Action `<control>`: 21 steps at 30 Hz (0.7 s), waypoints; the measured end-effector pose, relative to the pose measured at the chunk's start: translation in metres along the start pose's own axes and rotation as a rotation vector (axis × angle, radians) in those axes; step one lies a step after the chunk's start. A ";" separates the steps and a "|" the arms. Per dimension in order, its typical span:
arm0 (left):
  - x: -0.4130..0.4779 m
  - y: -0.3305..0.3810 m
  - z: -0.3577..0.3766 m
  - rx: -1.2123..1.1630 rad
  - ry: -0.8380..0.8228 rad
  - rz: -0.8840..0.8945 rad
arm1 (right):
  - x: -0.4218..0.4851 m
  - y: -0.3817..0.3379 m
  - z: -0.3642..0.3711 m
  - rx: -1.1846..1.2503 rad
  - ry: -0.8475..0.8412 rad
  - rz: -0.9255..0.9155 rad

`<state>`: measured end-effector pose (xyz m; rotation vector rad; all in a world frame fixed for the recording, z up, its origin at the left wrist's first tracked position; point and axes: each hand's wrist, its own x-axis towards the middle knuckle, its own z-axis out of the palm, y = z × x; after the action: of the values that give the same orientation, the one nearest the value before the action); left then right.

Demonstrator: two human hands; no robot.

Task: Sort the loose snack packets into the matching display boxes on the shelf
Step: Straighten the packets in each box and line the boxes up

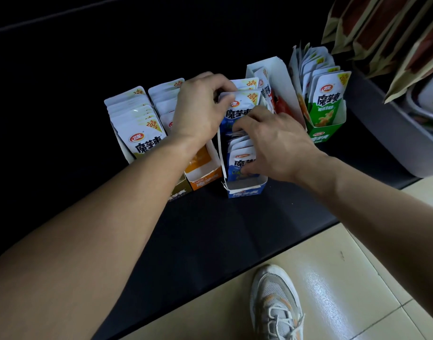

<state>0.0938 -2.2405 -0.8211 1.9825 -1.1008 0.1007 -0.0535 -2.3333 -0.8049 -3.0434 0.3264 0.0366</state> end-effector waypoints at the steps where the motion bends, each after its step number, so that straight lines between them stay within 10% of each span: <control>1: 0.000 -0.001 -0.001 -0.002 -0.006 0.001 | 0.001 -0.001 0.000 -0.014 -0.008 -0.003; 21: 0.003 0.001 -0.003 0.009 -0.009 0.002 | 0.002 0.000 0.007 -0.188 0.115 -0.011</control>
<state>0.0962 -2.2403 -0.8172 1.9917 -1.1105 0.0982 -0.0520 -2.3333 -0.8121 -3.2411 0.3326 -0.1148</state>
